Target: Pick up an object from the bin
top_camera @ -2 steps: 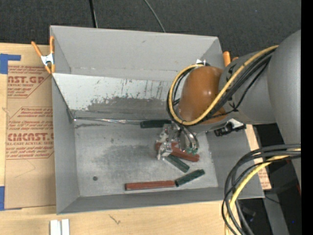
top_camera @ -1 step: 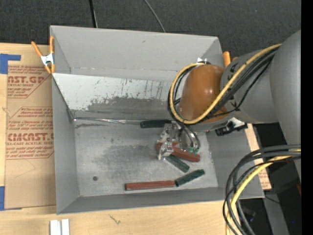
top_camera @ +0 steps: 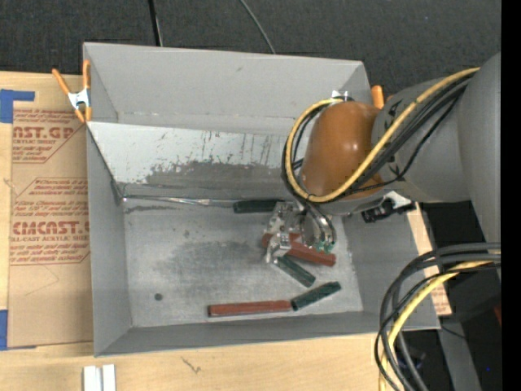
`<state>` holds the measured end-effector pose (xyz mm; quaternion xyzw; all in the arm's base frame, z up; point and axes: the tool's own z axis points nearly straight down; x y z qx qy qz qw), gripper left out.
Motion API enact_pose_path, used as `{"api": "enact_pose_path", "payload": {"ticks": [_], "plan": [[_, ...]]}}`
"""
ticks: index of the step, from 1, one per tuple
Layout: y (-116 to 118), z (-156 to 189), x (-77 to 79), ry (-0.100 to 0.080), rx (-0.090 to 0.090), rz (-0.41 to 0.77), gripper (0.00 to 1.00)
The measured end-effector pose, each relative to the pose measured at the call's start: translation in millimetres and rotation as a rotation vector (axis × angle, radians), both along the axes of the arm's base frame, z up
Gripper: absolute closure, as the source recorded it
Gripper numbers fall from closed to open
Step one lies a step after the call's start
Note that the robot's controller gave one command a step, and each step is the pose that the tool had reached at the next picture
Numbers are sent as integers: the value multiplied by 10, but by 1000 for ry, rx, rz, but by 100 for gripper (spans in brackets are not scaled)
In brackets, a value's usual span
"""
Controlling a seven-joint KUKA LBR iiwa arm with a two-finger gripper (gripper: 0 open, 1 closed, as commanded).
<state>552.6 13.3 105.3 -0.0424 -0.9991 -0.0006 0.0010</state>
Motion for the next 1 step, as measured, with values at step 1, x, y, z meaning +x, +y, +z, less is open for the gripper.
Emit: {"api": "enact_pose_path", "payload": {"ticks": [1], "plan": [[2, 103, 9, -4, 0, 0, 100]]}}
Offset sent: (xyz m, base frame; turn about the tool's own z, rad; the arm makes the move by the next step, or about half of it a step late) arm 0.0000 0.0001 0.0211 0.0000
